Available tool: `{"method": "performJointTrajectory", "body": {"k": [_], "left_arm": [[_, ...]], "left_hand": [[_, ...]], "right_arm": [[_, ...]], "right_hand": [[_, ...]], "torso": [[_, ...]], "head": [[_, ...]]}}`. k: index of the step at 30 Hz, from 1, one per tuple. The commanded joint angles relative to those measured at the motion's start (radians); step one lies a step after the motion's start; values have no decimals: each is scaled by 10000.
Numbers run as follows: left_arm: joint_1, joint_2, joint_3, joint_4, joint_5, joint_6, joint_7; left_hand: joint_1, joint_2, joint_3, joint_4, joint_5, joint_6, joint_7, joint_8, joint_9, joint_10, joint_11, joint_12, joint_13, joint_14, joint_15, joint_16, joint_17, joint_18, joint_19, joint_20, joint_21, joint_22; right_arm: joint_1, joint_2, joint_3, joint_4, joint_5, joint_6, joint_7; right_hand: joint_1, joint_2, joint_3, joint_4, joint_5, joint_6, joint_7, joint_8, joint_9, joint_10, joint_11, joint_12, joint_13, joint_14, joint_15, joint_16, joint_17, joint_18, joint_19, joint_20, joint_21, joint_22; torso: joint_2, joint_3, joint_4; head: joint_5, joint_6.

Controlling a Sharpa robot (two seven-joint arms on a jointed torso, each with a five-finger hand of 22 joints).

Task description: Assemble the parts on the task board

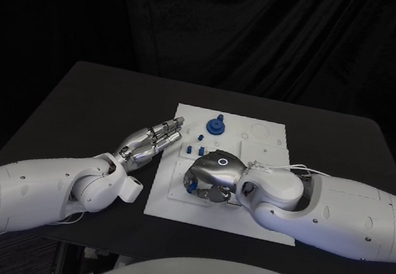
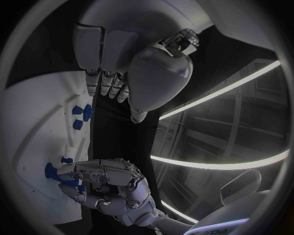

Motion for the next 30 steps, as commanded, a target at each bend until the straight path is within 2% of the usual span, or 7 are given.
{"method": "performJointTrajectory", "body": {"k": [1, 5, 8, 12, 20, 26, 30], "left_arm": [[-23, 30, 9, 4, 35, 135, 738], [-28, 37, 9, -6, 35, 141, 727], [-33, 47, 9, -17, 35, 148, 713], [-42, 57, 9, -28, 35, 150, 700], [-58, 16, 9, 2, 35, 103, 668], [-62, -52, 9, 31, 35, 28, 703], [-63, -79, 9, 37, 35, -56, 712]], "left_hand": [[-42, 9, 18, 13, -49, 61, 6, 46, 11, 3, 41, -2, 3, -5, 39, -36, -15, 65, 8, 76, -13, 12], [-42, 9, 18, 13, -49, 61, 6, 46, 11, 3, 41, -2, 3, -5, 39, -36, -15, 65, 8, 76, -13, 12], [-43, 9, 28, 5, -55, 77, 53, 50, 13, -1, 25, -7, 2, -5, 38, -36, -15, 69, 8, 80, -13, 11], [-36, 12, 43, -4, -57, 94, 92, 54, 15, -6, 11, -15, 1, -5, 36, -36, -15, 73, 7, 82, -14, 8], [-34, 3, 55, -11, -74, 105, 150, 56, 17, -17, -7, -39, -3, -5, 27, -36, -15, 81, 8, 84, -13, 10], [-35, 1, 63, -10, -55, 109, 179, 57, 17, -22, -30, -41, -3, -5, 7, -36, -15, 93, 8, 77, -13, 8], [-39, 0, 65, -7, -38, 105, 179, 56, 16, -24, -40, -42, -3, -5, -9, -36, -15, 100, 7, 70, -14, 4]], "right_arm": [[-46, 42, 1, -25, -80, 360, -76], [-83, 73, 1, -57, -80, 473, -98], [-132, 81, 1, -78, -80, 457, -67], [-175, 61, 1, -93, -80, 340, -11], [-152, -340, 1, 13, -80, -497, 158], [217, -1059, 2, 436, 142, -1575, 296], [702, -1719, 2, 916, 841, -2246, 376]], "right_hand": [[-206, -138, -77, 131, -279, -585, -28, -385, -184, -224, -27, -208, -75, -83, 69, -128, -150, 3, -140, 3, -205, 1696], [-504, -294, -200, 356, -636, -1234, -152, -792, -355, -723, 114, -455, -117, -238, 168, -281, -371, 60, -312, 94, -512, 1612], [-829, -428, -497, 555, -1106, -2211, -364, -1308, -634, -1422, 234, -611, -69, -341, 150, -405, -553, 109, -412, 124, -731, 1553], [-930, -422, -905, 642, -1536, -2779, -582, -1313, -870, -2080, 250, -530, 114, -370, 76, -453, -599, 135, -446, 49, -869, 1523], [-649, -402, -1410, 846, -1660, -3441, -944, -1293, -1223, -3187, 242, -270, 391, -533, 53, -607, -793, 191, -604, 37, -1269, 1442], [-101, -784, -1818, 1652, -1640, -5232, -1265, -1402, -2024, -4782, 252, 36, 471, -939, 107, -830, -1149, 300, -971, 87, -1952, 1305], [-23, -749, -1834, 1662, -1531, -5397, -1327, -1394, -2145, -5222, 234, 141, 446, -950, 95, -791, -1108, 297, -971, 82, -1962, 1313]], "torso": [[-1, -4, 2], [-4, -6, 9], [-11, -7, 11], [-7, -6, 6], [-9, -7, 3], [-17, -4, 12], [-6, 4, 16]], "head": [[-29, -1], [-37, -1], [-53, -1], [-42, -1], [-24, -1], [-82, -1], [-119, -1]]}}
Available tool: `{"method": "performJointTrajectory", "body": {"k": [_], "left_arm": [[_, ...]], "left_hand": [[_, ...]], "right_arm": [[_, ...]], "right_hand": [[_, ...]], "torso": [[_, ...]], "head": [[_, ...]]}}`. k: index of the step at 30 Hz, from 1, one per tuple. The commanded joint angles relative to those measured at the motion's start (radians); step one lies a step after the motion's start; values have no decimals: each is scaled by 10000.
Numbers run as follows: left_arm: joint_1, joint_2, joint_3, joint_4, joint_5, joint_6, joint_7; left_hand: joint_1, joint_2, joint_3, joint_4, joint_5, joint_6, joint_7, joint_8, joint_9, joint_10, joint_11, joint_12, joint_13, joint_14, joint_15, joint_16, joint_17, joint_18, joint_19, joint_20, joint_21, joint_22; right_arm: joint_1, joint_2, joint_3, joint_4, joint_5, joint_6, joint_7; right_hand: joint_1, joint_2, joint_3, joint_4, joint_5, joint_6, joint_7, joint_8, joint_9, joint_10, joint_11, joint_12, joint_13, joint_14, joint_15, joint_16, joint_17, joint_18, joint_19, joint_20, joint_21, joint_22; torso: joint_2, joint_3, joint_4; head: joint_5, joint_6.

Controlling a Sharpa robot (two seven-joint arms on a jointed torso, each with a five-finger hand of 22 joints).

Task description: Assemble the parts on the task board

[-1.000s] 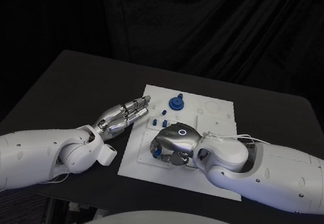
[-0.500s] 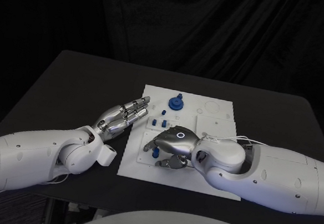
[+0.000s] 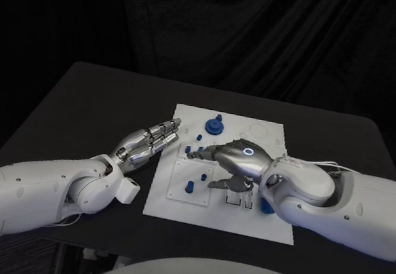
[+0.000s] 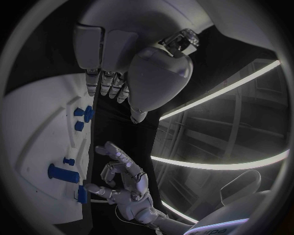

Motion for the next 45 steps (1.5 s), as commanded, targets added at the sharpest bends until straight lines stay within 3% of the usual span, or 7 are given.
{"method": "performJointTrajectory", "body": {"k": [1, 6, 12, 15, 22, 33, 45], "left_arm": [[-16, -3, 9, 37, 34, -157, 710], [-17, -108, 9, 59, 35, -448, 776], [-17, -200, 9, 162, 35, -526, 1111], [-17, -208, 9, 206, 35, -533, 1231], [-17, -190, 9, 209, 34, -395, 1268], [-18, -244, 9, 121, 34, -132, 1156], [-21, -273, 9, 140, 34, -98, 1141]], "left_hand": [[-46, -7, 64, -3, 26, 20, 54, 61, 12, -21, -38, -9, 3, -5, -18, -36, -9, 110, 12, 66, -11, 16], [-104, -40, 40, 7, 40, 115, 66, 82, 23, 21, 51, 120, 22, -5, 56, -36, -9, 125, 35, 149, 8, 64], [-140, -21, 47, 13, 190, 272, -95, 113, 40, 84, 25, 292, 43, -5, 65, -36, -9, 197, 64, 239, 30, 112], [-53, -47, 72, -5, 343, 491, -148, 156, 62, 179, -30, 499, 67, -5, 11, -36, -9, 284, 120, 268, 70, 195], [-11, -32, 100, -13, 403, 493, -130, 152, 58, 187, -24, 496, 64, -5, 12, -36, -9, 300, 117, 282, 67, 181], [101, -23, 181, -29, 414, 610, 144, 165, 66, 191, -14, 496, 62, -5, 76, -36, -9, 315, 132, 357, 76, 195], [121, -18, 198, -32, 415, 603, 128, 158, 63, 179, -6, 478, 58, -5, 93, -36, -9, 316, 138, 375, 81, 205]], "right_arm": [[365, -474, 4, 424, 963, -1339, 182], [1051, -1687, 3, 1160, 2658, -1008, -255], [1297, -2873, 0, 1410, 4703, -221, -856], [1200, -3244, -1, 1399, 5279, 35, -1098], [677, -3719, -2, 1391, 5781, 100, -1971], [-128, -3736, -3, 1573, 3572, 21, -4086], [-380, -3605, -3, 1715, 2403, 424, -5008]], "right_hand": [[129, 61, 26, 36, 215, -98, 19, -13, -79, -375, 8, 69, -65, -67, -18, -6, 6, 134, -84, -24, -77, 1300], [1110, 750, 576, -517, 1457, 1258, 247, 360, 69, -231, -17, 423, -393, -126, -98, -449, -540, 179, -88, -119, -369, 1225], [752, 1012, 912, -358, 1435, 3936, 1428, 1404, 422, 3902, -222, 1815, -317, 93, 20, -307, -278, 126, 144, 61, -37, 1342], [448, 1020, 543, -452, 1090, 4508, 1236, 2123, 852, 3897, -585, 4586, 1620, -995, -186, -1599, -1916, 52, 276, -173, 406, 1453], [-1738, 1243, -408, -9, 831, 4621, 1017, 2925, 1414, 7781, -638, 10841, 10641, 1185, -263, 1882, 3250, -313, 1010, -238, 2499, 1902], [-4192, 598, -320, 46, 847, 4670, 679, 4563, 2941, 10266, -972, 11835, 13614, 2236, -526, 3050, 5375, -523, 1515, -490, 3640, 2187], [-4999, 269, -81, 66, 1104, 4549, 587, 4786, 3433, 10266, -1076, 11835, 13614, 2236, -650, 3050, 5375, -736, 1998, -635, 4537, 2461]], "torso": [[4, 10, 14], [-3, -5, 11], [12, -6, -14], [-2, -11, 16], [-2, -17, -3], [25, 24, 13], [35, 12, -57]], "head": [[-42, -1], [-179, -1], [-262, -1], [-315, -1], [-452, -1], [-913, -1], [-1003, -1]]}}
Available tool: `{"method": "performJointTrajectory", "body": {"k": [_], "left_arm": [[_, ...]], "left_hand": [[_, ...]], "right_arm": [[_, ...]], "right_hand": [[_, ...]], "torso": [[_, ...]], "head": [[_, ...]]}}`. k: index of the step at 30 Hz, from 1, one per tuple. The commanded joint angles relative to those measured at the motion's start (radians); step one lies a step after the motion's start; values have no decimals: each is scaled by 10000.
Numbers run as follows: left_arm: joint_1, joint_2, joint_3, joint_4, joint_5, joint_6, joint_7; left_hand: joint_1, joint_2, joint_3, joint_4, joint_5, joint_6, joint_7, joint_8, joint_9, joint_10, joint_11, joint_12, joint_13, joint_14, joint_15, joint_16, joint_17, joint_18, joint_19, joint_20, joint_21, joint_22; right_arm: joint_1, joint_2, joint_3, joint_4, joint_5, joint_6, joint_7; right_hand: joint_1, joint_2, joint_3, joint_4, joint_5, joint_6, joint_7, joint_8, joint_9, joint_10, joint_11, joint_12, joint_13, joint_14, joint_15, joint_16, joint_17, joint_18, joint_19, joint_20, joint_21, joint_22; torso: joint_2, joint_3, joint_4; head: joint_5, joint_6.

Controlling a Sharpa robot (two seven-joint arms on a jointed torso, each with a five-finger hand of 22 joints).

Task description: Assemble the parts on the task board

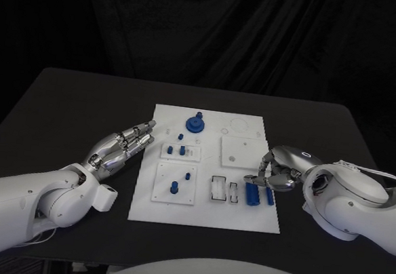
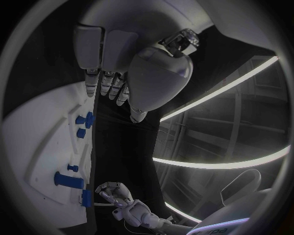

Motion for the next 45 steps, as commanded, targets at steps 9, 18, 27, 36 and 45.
{"method": "performJointTrajectory", "body": {"k": [9, 18, 27, 36, 45], "left_arm": [[-16, -62, 8, 74, 33, 95, 1128], [-17, -31, 8, 59, 33, 105, 1093], [-20, 26, 8, 14, 33, 117, 1012], [-25, 58, 8, -17, 33, 127, 906], [-41, 92, 8, 52, 34, 99, 781]], "left_hand": [[124, 12, 84, -16, 92, -43, 28, 32, 1, 52, -26, -3, 6, -4, 98, -36, -16, 169, 7, 107, 50, 26], [155, 11, 105, -23, 114, -29, 51, 31, 3, 44, -53, -3, 6, -4, 93, -36, -16, 183, 9, 115, 51, 24], [155, 11, 105, -23, 114, -29, 51, 31, 3, 44, -53, -3, 6, -4, 93, -36, -16, 183, 9, 115, 51, 24], [270, 5, 189, -85, 139, 11, 192, 32, 8, 3, -45, -77, -3, -4, 116, -36, -16, 198, -1, 149, 42, 1], [341, 10, 278, -100, 121, -18, 316, 14, 4, -45, 10, -148, -11, -4, 186, -36, -16, 167, -72, 185, -11, -107]], "right_arm": [[-301, 129, 1, 7, -753, 838, -1164], [-433, 292, -1, -134, -763, 944, -1238], [-559, 547, -1, -447, -763, 956, -1168], [-696, 736, 0, -614, -617, 1313, -1146], [-740, 813, 0, -725, 306, 1222, -994]], "right_hand": [[-536, 82, 93, 20, 424, -99, -18, -54, 150, 1040, -52, 25, 2629, 1039, -55, 28, 2628, -196, 995, -72, 382, 2588], [-644, 169, 176, 9, 464, -63, -31, -125, 197, 1040, -66, 25, 2629, 1039, -68, 28, 2628, -230, 1062, -82, 498, 2632], [-644, 169, 176, 9, 464, -63, -31, -125, 197, 1040, -66, 25, 2629, 1039, -68, 28, 2628, -230, 1062, -82, 498, 2632], [-377, 425, 438, -27, 952, -107, 10, -432, 162, 1040, -36, 25, 2629, 1039, -50, 28, 2628, -210, 1023, -68, 433, 2606], [908, 423, 992, -443, 3200, 155, -166, -297, 583, 1040, -184, 25, 2629, 1039, -172, 28, 2628, -213, 1029, -157, 443, 2609]], "torso": [[14, 0, -17], [11, -2, -35], [-13, -2, -22], [-17, -6, -16], [-11, -14, -33]], "head": [[-7, -1], [6, -1], [37, -1], [47, -1], [114, -1]]}}
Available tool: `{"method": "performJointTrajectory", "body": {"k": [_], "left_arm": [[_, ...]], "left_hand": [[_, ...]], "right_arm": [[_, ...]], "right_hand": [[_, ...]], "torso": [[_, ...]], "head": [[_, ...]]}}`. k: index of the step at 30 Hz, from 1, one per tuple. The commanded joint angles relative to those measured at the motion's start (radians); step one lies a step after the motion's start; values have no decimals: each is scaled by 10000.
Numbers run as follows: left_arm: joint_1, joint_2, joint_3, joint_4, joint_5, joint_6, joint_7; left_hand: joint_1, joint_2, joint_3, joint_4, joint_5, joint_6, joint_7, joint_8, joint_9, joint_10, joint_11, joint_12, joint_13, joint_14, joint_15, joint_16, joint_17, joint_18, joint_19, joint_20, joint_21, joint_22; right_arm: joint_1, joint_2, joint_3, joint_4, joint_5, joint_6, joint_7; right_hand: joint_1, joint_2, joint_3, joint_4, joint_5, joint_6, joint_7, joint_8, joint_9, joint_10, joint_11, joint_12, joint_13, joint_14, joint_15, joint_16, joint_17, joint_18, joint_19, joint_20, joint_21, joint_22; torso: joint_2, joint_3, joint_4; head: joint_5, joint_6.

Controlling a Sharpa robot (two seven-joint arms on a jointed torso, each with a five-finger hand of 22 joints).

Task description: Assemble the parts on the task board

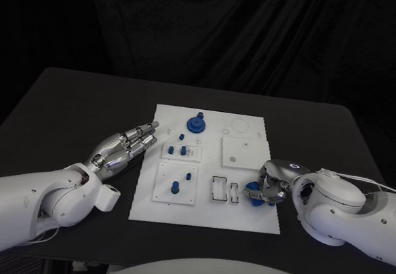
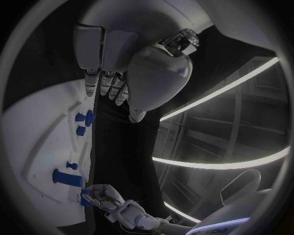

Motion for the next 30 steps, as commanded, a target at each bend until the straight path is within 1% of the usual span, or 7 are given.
{"method": "performJointTrajectory", "body": {"k": [1, 5, 9, 12, 16, 21, 30], "left_arm": [[-20, 30, 8, 51, 33, 80, 774], [-36, 19, 8, 50, 33, 88, 763], [-74, -1, 8, 62, 34, 87, 762], [-95, 10, 9, 62, 34, 89, 758], [-110, 20, 9, 61, 34, 85, 753], [-118, 41, 9, 51, 34, 78, 750], [-121, 72, 9, 53, 34, 86, 739]], "left_hand": [[87, -9, 57, -16, 3, 16, 66, 14, 8, -44, 10, -70, -8, -22, 57, -37, -11, 169, -4, 48, -11, -6], [94, -9, 66, -21, 2, 17, 73, 14, 9, -45, 12, -59, -6, -22, 62, -37, -11, 168, -1, 51, -8, -1], [99, -11, 74, -23, -15, 34, 82, 16, 11, -43, 18, -36, -2, -22, 67, -37, -11, 167, -4, 55, -10, -6], [99, -11, 74, -23, -15, 34, 82, 16, 11, -43, 18, -36, -2, -22, 67, -37, -11, 167, -4, 55, -10, -6], [93, -9, 81, -10, -50, 41, 92, 17, 13, -45, 18, -40, -3, -22, 77, -37, -11, 165, -4, 63, -10, -5], [81, -4, 81, 6, -55, 49, 96, 19, 14, -46, 18, -39, -2, -22, 80, -37, -11, 165, -3, 66, -10, -5], [72, -2, 81, 19, -59, 55, 98, 20, 15, -46, 17, -38, -2, -22, 80, -37, -11, 165, -3, 68, -10, -4]], "right_arm": [[-98, -13, -65, -88, 861, 45, 18], [-100, -42, -64, -45, 1121, -534, 248], [-95, -153, -63, 119, 1746, -1511, 631], [-45, -262, -61, 299, 2491, -2155, 923], [175, -344, -60, 564, 3722, -2850, 1292], [378, -323, -59, 883, 4922, -3321, 1582], [449, 155, -59, 762, 5503, -3186, 1723]], "right_hand": [[659, 116, 305, -245, 986, 120, -158, 305, 325, 1069, -166, 25, 2632, 1055, -144, 29, 2632, -57, 1000, -137, -31, 2612], [933, 71, 518, -399, 1705, 144, -288, 646, 744, 1069, -287, 25, 2632, 1055, -252, 29, 2632, -67, 1019, -238, 1, 2625], [937, -35, 701, -376, 2320, 97, -378, 916, 1154, 1069, -380, 25, 2632, 1055, -337, 29, 2632, -69, 1022, -327, 6, 2627], [919, -79, 776, -353, 2507, 101, -416, 1023, 1320, 1069, -414, 25, 2632, 1055, -368, 29, 2632, -65, 1016, -356, -5, 2622], [891, -112, 878, -324, 2719, 78, -452, 1144, 1525, 1069, -451, 25, 2632, 1055, -403, 29, 2632, -59, 1003, -392, -25, 2614], [805, -111, 940, -253, 2814, 86, -473, 1249, 1686, 1069, -474, 25, 2632, 1055, -427, 29, 2632, -52, 991, -417, -45, 2605], [415, -18, 937, 131, 2061, -114, -434, 1275, 1956, 1069, -448, 25, 2632, 1055, -415, 29, 2632, -22, 933, -419, -140, 2565]], "torso": [[4, 0, -12], [3, 12, 0], [2, 19, -10], [-5, 17, -31], [-17, 16, -9], [-3, 5, 21], [-1, 4, 28]], "head": [[44, -1], [44, -1], [62, -1], [99, -1], [85, -1], [104, -1], [119, -1]]}}
